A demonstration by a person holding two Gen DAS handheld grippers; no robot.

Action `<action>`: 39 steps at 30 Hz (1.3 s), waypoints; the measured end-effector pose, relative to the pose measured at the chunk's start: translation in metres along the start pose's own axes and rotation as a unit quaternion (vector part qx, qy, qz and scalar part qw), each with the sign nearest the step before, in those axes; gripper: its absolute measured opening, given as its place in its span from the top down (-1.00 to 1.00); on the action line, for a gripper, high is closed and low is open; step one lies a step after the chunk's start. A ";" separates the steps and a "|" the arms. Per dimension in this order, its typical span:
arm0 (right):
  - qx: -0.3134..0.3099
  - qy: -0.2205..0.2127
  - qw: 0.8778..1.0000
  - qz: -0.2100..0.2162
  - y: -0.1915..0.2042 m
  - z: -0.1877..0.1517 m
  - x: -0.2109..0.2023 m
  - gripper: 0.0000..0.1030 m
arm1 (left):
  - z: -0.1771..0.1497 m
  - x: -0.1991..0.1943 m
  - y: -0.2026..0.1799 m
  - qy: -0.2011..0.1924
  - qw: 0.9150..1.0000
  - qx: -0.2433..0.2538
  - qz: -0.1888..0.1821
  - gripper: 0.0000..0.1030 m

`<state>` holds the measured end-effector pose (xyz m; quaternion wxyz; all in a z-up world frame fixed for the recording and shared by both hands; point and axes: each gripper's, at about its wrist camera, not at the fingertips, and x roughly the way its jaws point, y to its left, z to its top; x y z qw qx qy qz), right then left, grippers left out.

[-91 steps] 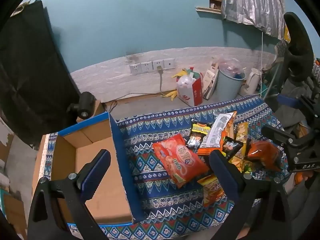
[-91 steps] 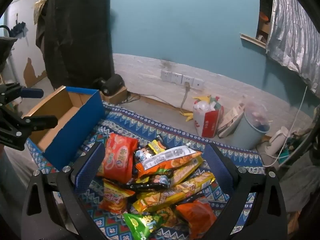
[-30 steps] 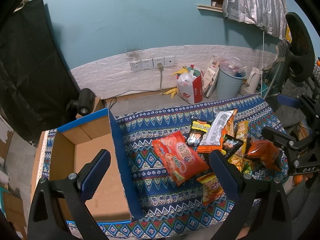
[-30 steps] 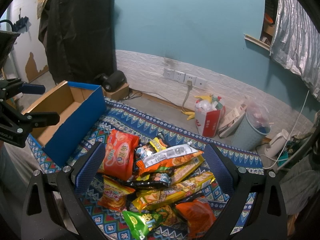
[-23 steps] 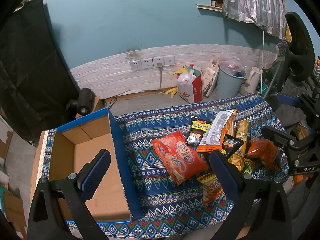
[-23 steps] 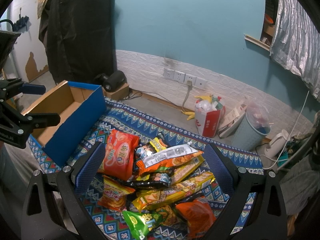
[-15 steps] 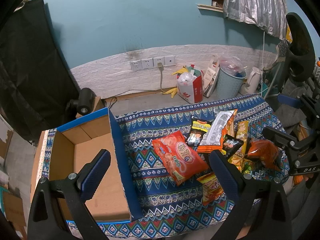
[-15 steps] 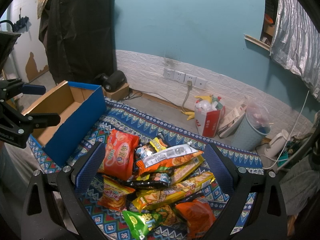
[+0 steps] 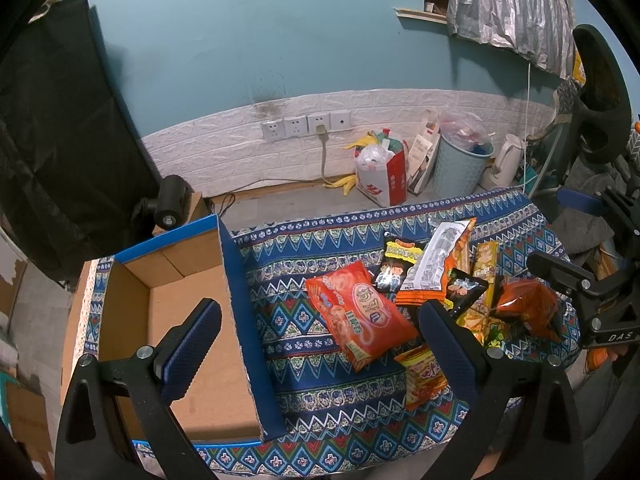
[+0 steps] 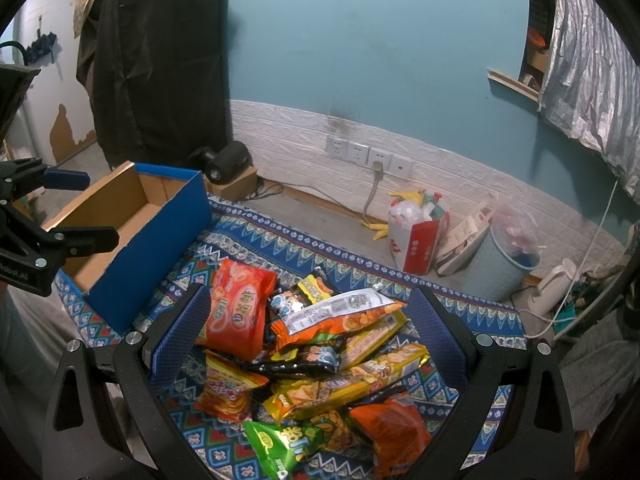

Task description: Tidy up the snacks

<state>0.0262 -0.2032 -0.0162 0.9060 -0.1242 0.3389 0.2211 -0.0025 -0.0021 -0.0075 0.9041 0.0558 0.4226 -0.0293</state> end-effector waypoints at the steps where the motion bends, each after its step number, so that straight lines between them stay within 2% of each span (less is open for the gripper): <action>1: 0.000 0.001 1.000 -0.001 -0.001 0.000 0.000 -0.91 | 0.000 0.000 0.000 0.000 1.000 0.000 -0.001 -0.95; 19: 0.005 0.020 1.000 -0.014 -0.014 -0.008 0.004 -0.91 | 0.007 0.016 -0.003 0.022 1.000 -0.003 -0.002 -0.95; 24: 0.013 0.054 0.998 -0.019 -0.027 -0.019 0.014 -0.91 | 0.005 0.039 -0.006 0.064 0.998 -0.014 -0.018 -0.95; 33: 0.045 0.108 0.993 -0.033 -0.058 -0.043 0.030 -0.91 | -0.012 0.088 -0.015 0.138 0.990 -0.032 -0.014 -0.96; 39: 0.068 0.177 0.981 -0.039 -0.082 -0.075 0.054 -0.91 | -0.020 0.116 -0.027 0.176 0.984 -0.030 -0.022 -0.96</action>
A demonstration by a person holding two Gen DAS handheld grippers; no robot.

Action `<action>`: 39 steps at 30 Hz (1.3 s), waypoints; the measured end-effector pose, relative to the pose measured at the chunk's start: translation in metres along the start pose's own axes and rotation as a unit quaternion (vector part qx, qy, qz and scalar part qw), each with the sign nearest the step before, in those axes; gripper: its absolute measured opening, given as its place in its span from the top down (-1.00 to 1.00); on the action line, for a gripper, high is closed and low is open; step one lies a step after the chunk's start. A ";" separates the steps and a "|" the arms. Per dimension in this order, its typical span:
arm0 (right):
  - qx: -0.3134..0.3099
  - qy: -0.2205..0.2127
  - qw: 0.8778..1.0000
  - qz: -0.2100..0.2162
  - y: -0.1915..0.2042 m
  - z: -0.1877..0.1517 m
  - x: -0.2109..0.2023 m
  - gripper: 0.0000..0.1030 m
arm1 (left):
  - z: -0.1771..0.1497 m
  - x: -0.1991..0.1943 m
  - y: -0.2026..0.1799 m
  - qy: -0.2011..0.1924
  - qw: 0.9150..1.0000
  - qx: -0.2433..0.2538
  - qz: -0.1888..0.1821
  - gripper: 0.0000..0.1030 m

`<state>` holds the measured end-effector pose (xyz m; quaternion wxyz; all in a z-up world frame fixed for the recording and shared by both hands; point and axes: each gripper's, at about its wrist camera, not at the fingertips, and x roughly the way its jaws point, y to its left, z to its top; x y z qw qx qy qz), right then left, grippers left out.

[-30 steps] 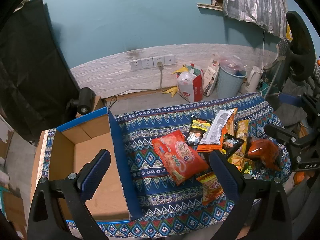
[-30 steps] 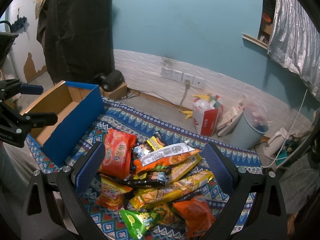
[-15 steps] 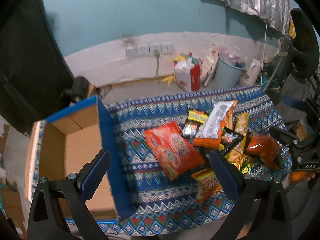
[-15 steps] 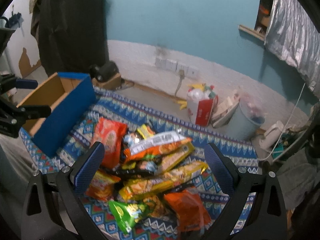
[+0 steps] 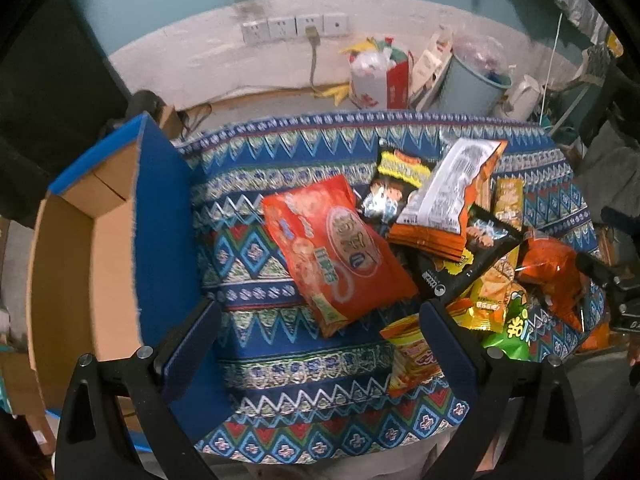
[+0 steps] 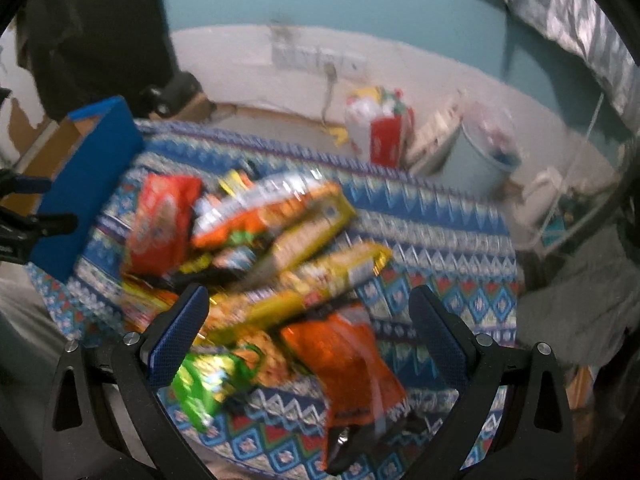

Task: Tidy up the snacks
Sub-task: 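Grasp the red-orange snack bag with the left tool while the right tool grasps the orange chip bag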

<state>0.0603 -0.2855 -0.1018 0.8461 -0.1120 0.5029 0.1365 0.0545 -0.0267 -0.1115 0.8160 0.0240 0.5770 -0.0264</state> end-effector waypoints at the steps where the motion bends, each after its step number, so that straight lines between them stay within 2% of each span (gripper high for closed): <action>1: 0.001 0.008 1.000 -0.005 -0.003 -0.004 0.005 -0.91 | 0.001 0.006 -0.001 0.008 1.000 -0.003 -0.002 -0.96; 4: 0.006 0.040 0.999 -0.007 -0.014 -0.015 0.020 -0.91 | 0.004 0.019 -0.004 0.024 1.000 -0.009 -0.005 -0.96; 11: -0.015 0.077 0.997 -0.013 -0.024 -0.030 0.042 -0.91 | 0.017 0.048 -0.013 0.052 0.998 -0.021 -0.001 -0.96; 17: -0.004 0.108 0.994 -0.015 -0.039 -0.036 0.065 -0.91 | 0.025 0.071 -0.015 0.071 0.997 -0.042 0.001 -0.96; 21: -0.006 0.123 0.992 0.001 -0.039 -0.041 0.078 -0.90 | 0.032 0.083 -0.012 0.079 0.995 -0.057 0.003 -0.96; 22: -0.010 0.129 0.992 0.006 -0.037 -0.042 0.081 -0.87 | 0.034 0.085 -0.011 0.080 0.995 -0.061 0.002 -0.96; 24: -0.017 0.140 0.990 0.019 -0.034 -0.045 0.088 -0.51 | 0.037 0.090 -0.010 0.085 0.994 -0.070 -0.001 -0.95; 26: -0.020 0.149 0.988 0.019 -0.031 -0.046 0.094 -0.26 | 0.039 0.095 -0.008 0.086 0.993 -0.077 -0.001 -0.95; 31: 0.013 0.127 0.992 0.006 -0.041 -0.041 0.089 -0.12 | 0.047 0.110 -0.008 0.085 0.993 -0.080 0.016 -0.96; 36: 0.070 0.073 0.995 -0.004 -0.056 -0.027 0.071 -0.11 | 0.054 0.130 -0.007 0.094 0.991 -0.096 0.026 -0.95; 39: 0.090 0.043 0.995 -0.006 -0.063 -0.019 0.063 -0.11 | 0.056 0.138 -0.015 0.096 0.991 -0.079 0.039 -0.96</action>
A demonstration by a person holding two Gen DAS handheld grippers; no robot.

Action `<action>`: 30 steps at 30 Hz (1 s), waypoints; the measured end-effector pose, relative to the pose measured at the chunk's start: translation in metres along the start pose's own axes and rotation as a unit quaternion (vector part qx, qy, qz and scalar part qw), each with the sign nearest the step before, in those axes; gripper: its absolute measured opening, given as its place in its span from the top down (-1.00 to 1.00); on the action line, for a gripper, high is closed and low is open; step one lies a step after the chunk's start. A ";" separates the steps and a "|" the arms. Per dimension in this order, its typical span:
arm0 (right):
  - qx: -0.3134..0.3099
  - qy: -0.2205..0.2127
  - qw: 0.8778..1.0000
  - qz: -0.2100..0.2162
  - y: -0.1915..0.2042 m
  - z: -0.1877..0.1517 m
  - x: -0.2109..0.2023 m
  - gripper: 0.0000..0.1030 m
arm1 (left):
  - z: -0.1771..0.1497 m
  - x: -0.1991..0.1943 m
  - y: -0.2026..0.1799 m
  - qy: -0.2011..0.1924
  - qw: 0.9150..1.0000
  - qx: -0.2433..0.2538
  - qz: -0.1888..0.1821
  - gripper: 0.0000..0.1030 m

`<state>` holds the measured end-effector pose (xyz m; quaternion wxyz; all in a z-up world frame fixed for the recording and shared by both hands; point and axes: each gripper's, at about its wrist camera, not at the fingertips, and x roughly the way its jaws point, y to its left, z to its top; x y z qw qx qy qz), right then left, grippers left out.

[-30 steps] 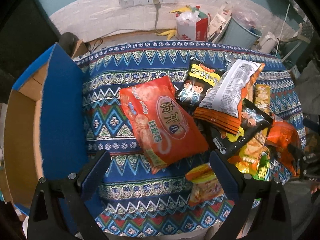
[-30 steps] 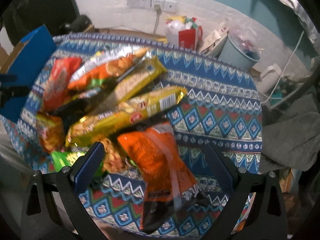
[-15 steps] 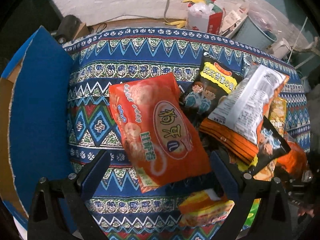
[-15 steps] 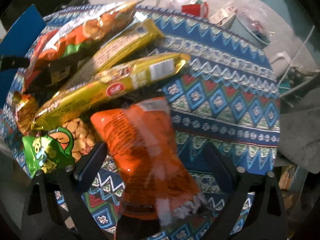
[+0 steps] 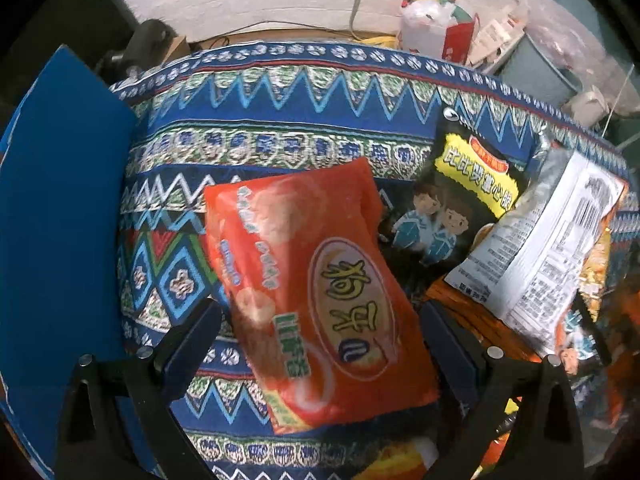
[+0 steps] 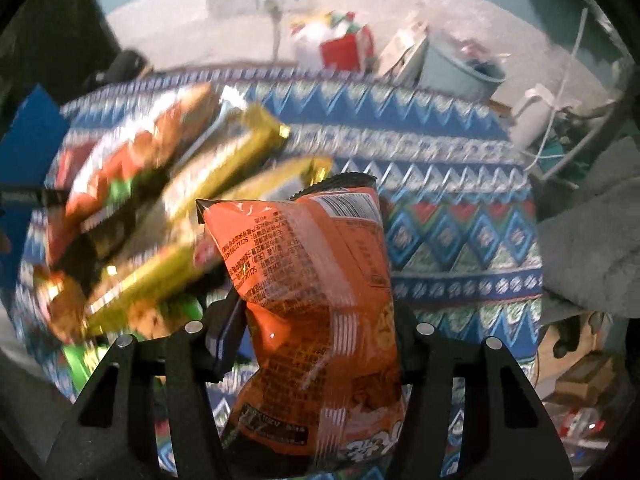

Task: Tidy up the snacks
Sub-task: 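Grasp the red-orange snack bag with the left tool while the right tool grasps the orange chip bag, then carry the red-orange bag into the box and open the left tool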

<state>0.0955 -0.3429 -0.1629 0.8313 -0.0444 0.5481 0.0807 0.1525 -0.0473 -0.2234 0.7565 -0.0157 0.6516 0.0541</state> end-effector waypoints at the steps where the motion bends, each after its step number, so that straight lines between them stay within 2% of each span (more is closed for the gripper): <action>1: 0.006 -0.004 1.000 0.003 -0.001 0.003 -0.001 -0.11 | -0.001 0.002 -0.003 0.002 1.000 0.006 0.004 -0.96; 6: 0.018 -0.013 1.000 0.015 0.000 0.014 -0.002 -0.11 | -0.004 0.010 -0.014 -0.003 0.999 0.032 0.021 -0.88; 9: 0.017 -0.017 1.000 0.017 0.002 0.017 -0.002 -0.11 | -0.008 0.006 -0.015 -0.010 0.999 0.044 0.029 -0.63; 14: 0.015 -0.023 0.999 0.022 0.005 0.021 -0.008 -0.11 | -0.015 -0.007 -0.016 -0.039 0.997 0.067 0.029 -0.04; 17: 0.009 -0.031 0.999 0.022 0.010 0.024 -0.011 -0.11 | -0.022 -0.018 -0.023 -0.053 0.994 0.095 0.022 0.13; 23: -0.001 -0.044 0.999 0.027 0.023 0.030 -0.020 -0.11 | -0.031 -0.029 -0.020 -0.055 0.993 0.100 -0.006 0.38; 26: -0.007 -0.052 0.998 0.027 0.029 0.032 -0.026 -0.11 | -0.034 -0.037 -0.011 -0.056 0.994 0.093 -0.022 0.43; 30: -0.014 -0.064 0.997 0.028 0.039 0.035 -0.034 -0.11 | -0.044 -0.055 0.001 -0.080 0.991 0.102 -0.021 0.43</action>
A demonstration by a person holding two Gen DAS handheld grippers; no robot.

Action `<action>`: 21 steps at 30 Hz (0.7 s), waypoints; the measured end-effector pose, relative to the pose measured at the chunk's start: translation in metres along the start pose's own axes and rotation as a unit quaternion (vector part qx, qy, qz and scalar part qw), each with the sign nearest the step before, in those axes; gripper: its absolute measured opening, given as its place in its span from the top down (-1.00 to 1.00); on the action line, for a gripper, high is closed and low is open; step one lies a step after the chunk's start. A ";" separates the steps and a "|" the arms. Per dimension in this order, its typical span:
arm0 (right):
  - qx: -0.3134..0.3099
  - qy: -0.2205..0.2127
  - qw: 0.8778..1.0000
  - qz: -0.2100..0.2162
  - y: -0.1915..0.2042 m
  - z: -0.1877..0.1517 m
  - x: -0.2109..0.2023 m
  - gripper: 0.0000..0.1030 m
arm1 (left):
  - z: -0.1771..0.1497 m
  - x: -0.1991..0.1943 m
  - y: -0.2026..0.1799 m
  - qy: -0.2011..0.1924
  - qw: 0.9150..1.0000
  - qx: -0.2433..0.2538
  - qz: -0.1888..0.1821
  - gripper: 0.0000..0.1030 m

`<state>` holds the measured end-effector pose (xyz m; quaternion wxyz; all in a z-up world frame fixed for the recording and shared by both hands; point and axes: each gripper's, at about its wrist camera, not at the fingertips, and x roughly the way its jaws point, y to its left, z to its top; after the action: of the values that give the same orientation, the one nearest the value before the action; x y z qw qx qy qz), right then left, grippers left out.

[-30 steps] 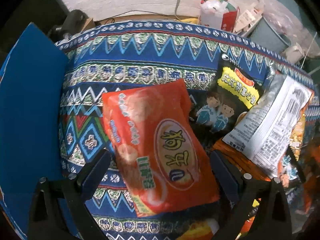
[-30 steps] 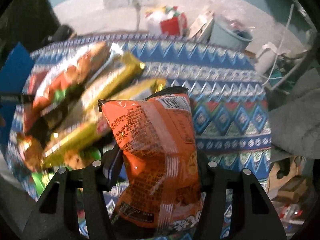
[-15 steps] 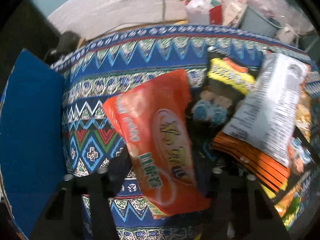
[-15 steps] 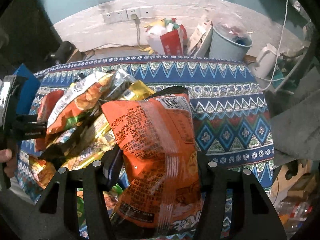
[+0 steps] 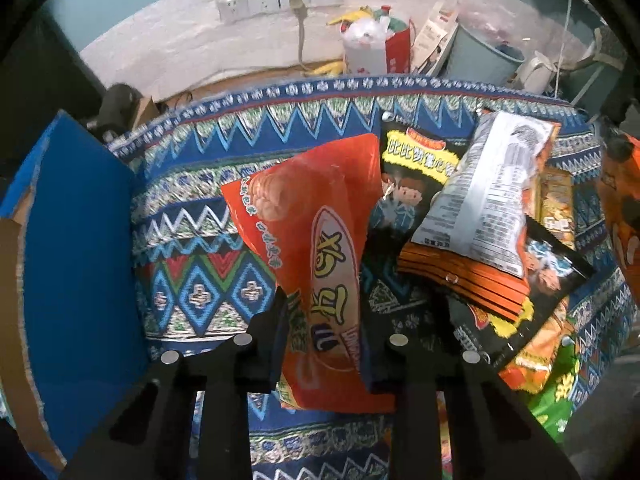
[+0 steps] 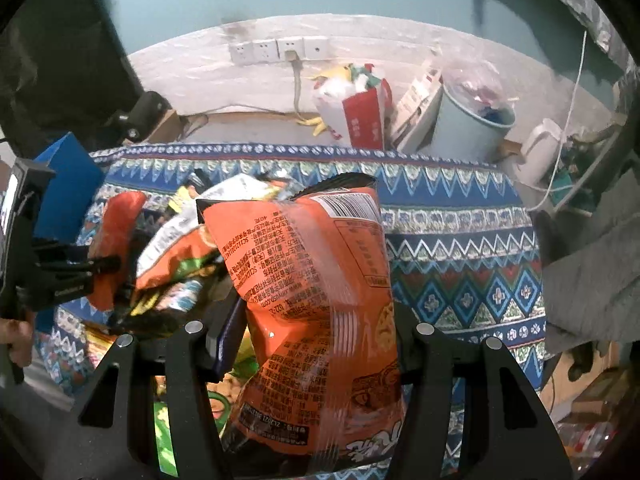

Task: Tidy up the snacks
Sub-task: 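Carry the red-orange bag into the box and open the left tool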

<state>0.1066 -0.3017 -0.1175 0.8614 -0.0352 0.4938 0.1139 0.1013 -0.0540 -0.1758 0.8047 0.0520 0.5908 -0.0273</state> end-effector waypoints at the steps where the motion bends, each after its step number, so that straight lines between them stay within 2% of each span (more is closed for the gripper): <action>1: -0.002 -0.003 1.000 0.001 0.003 0.001 -0.002 -0.11 | 0.001 -0.002 -0.001 -0.005 1.000 0.002 0.001 0.43; 15: -0.031 -0.035 0.999 0.017 0.049 0.021 -0.018 -0.11 | -0.013 -0.072 0.014 -0.082 0.996 0.018 0.009 0.43; 21: -0.050 -0.045 0.997 0.030 0.081 0.031 -0.025 -0.11 | -0.020 -0.093 0.031 -0.100 0.995 0.005 -0.005 0.43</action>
<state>0.1020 -0.2216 -0.0761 0.8758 -0.0585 0.4494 0.1663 0.0576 -0.0223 -0.0917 0.8591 0.0499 0.5079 -0.0397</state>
